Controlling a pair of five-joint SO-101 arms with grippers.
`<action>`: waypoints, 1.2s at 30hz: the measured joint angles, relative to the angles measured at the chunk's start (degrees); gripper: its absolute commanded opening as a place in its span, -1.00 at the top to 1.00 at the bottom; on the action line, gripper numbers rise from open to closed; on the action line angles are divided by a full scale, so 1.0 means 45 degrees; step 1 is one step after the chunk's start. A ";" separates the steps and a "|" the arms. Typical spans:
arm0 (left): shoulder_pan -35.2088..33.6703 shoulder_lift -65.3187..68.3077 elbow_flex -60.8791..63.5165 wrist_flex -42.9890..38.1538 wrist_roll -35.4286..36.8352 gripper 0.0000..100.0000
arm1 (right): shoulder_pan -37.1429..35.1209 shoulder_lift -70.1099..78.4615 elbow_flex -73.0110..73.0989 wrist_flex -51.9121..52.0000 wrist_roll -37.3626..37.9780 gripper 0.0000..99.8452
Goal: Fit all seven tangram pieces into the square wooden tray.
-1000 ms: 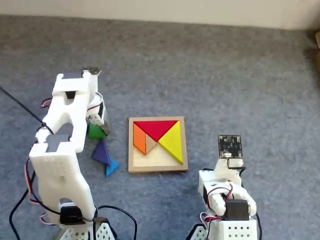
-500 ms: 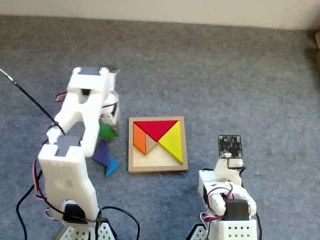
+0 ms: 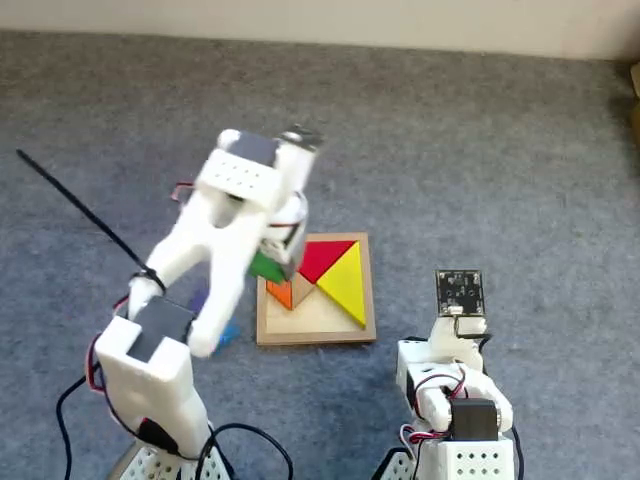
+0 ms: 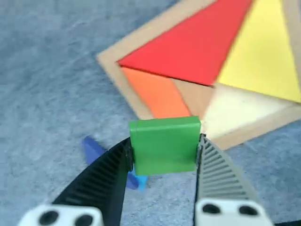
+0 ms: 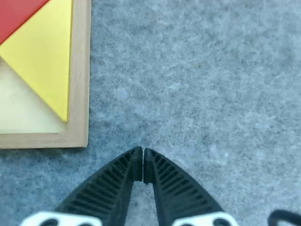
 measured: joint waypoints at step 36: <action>0.2266 -0.0117 0.3126 -0.2618 0.0000 0.52 | 0.0000 0.0000 0.0020 0.0000 0.0000 0.96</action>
